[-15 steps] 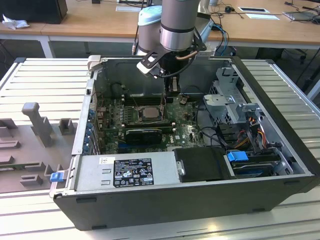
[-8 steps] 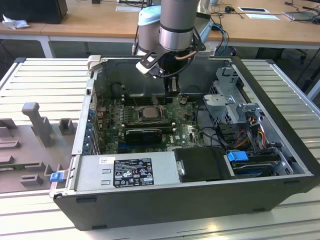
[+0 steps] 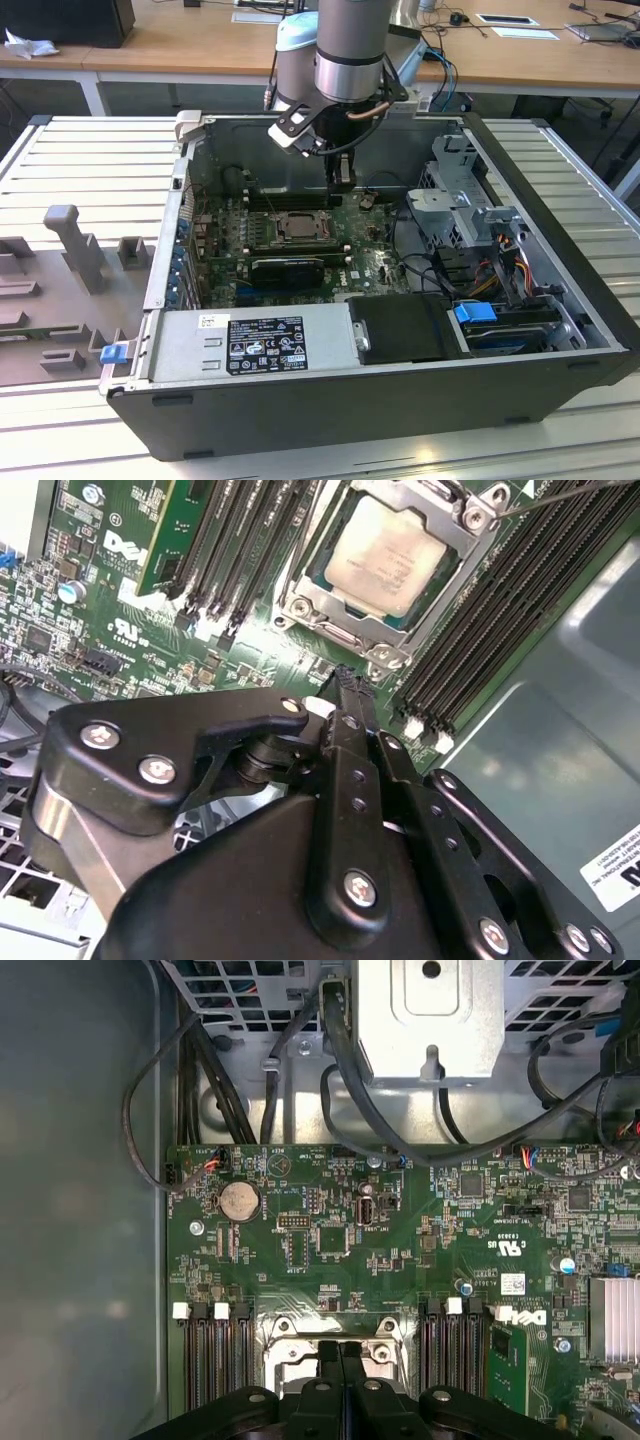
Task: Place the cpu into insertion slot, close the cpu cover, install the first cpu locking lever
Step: 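Place the cpu into insertion slot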
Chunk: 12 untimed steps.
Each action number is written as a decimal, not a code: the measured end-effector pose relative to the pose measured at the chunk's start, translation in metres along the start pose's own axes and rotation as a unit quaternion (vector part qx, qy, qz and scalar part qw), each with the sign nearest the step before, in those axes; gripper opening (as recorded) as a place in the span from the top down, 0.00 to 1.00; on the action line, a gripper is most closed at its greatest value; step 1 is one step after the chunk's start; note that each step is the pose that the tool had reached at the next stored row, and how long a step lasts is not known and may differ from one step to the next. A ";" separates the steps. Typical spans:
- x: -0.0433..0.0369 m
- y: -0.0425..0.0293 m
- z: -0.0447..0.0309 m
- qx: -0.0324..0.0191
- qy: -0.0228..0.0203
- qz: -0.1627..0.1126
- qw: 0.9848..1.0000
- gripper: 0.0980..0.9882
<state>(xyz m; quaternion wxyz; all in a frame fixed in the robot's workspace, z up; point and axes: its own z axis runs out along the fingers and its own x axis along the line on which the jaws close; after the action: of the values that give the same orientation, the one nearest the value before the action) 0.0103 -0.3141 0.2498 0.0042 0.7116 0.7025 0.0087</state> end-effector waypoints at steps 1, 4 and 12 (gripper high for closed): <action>0.0000 -0.0010 0.0000 0.000 0.000 0.000 1.000 0.99; 0.0000 -0.0026 -0.0001 0.000 0.000 0.000 1.000 0.99; -0.0001 -0.0056 -0.0001 0.000 0.000 0.000 1.000 0.99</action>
<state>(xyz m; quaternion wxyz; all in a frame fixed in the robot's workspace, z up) 0.0047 -0.3141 0.2498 0.0042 0.7116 0.7025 0.0087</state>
